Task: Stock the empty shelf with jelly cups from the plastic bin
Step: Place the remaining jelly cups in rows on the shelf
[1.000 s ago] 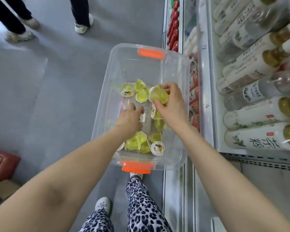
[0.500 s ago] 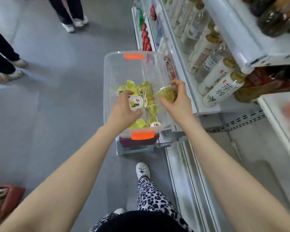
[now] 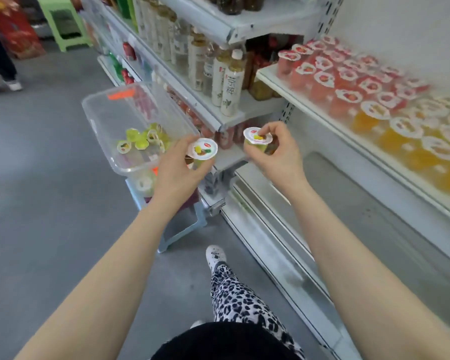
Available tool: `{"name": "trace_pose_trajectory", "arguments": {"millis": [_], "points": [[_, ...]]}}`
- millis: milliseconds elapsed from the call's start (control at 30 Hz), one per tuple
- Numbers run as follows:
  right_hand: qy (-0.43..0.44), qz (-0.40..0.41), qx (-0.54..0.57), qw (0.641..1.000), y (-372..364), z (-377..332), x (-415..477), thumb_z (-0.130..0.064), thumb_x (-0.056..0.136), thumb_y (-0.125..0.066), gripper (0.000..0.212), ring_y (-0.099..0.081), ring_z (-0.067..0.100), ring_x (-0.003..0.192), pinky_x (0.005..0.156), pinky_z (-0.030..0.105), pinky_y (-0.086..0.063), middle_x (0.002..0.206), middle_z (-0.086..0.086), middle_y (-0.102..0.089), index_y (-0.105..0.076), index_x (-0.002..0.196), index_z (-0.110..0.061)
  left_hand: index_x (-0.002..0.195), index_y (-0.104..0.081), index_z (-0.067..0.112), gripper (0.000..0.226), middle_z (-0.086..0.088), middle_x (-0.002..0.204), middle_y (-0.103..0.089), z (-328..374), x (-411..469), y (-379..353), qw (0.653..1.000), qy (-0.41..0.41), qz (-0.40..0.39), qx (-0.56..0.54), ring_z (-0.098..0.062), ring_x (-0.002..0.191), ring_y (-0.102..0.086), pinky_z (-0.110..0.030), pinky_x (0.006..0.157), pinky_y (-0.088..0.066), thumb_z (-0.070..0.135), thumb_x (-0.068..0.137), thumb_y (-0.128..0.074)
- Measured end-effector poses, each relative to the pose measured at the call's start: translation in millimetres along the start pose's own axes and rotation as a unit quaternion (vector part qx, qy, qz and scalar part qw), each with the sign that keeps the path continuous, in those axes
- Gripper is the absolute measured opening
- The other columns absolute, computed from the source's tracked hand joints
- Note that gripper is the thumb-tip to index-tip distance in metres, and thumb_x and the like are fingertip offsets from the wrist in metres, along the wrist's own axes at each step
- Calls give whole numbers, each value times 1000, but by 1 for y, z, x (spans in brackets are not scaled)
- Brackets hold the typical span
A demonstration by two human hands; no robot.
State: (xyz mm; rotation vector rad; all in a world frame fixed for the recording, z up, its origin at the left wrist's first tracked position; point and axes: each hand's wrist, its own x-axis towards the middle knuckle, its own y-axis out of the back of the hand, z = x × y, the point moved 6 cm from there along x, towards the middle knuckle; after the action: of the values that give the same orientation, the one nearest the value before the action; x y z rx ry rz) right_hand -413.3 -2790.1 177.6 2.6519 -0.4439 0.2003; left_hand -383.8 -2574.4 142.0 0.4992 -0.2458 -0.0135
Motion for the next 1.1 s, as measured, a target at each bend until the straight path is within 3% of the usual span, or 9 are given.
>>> {"name": "trace_pose_trajectory", "arguments": {"millis": [100,200,300,333,467,567,767,900,1100], "points": [[-4,39,-17,999,53,-7,-36,-30,78,-75,26,-54,1,76,68,20,-43,89,-19,-64,-54,92,-26,119,-57,27,48,14,110,-61,38,-22,-22,999,-35,-34,-16,-5,101,-59,-27,87,-51,35,77,-78],[1,89,-39,995,103,-9,-67,-30,77,-76,26,-54,-1,78,70,22,-41,90,-20,-64,-54,91,-27,112,-56,36,44,10,111,-62,77,-40,-46,994,-81,-75,-7,-7,101,-59,-32,89,-51,41,74,-77],[7,129,-52,990,150,-7,-96,-30,76,-76,27,-52,0,74,69,21,-38,86,-22,-61,-54,91,-24,109,-57,38,40,13,110,-60,114,-58,-72,989,-101,-108,-10,4,96,-55,-6,81,-42,35,76,-79],[8,144,-55,988,166,-6,-106,-29,76,-76,28,-51,0,73,69,22,-39,85,-22,-60,-55,92,-23,109,-59,37,39,14,109,-60,127,-65,-80,987,-107,-117,-8,5,94,-54,-3,79,-39,35,76,-79],[13,193,-89,977,230,-5,-144,-26,76,-78,27,-49,-1,70,67,14,-36,79,-21,-56,-56,90,-21,113,-62,30,42,12,107,-62,180,-95,-122,973,-169,-157,3,-6,98,-58,-24,85,-48,39,75,-79],[13,218,-116,969,278,-1,-174,-27,73,-79,29,-50,4,72,66,18,-37,81,-17,-56,-56,90,-20,114,-63,26,45,8,106,-65,218,-121,-155,966,-190,-173,-17,-9,95,-60,-30,86,-51,39,74,-80],[-16,262,-159,952,383,8,-247,-29,73,-79,29,-49,2,73,67,18,-38,82,-19,-57,-56,90,-24,112,-63,27,45,13,103,-66,294,-184,-228,953,-202,-214,-65,-6,93,-62,-26,85,-51,42,73,-81],[-28,303,-171,937,456,21,-293,-29,74,-78,29,-53,5,80,72,25,-44,90,-19,-61,-55,91,-26,107,-61,36,42,14,105,-65,340,-226,-273,942,-212,-248,-83,-3,91,-61,-16,80,-49,42,71,-82],[-65,366,-194,908,542,63,-332,-34,73,-77,29,-56,10,83,74,27,-45,93,-15,-64,-57,93,-27,119,-61,26,54,12,111,-64,377,-267,-317,934,-233,-255,-92,-1,91,-61,-26,84,-53,40,72,-81]]}}
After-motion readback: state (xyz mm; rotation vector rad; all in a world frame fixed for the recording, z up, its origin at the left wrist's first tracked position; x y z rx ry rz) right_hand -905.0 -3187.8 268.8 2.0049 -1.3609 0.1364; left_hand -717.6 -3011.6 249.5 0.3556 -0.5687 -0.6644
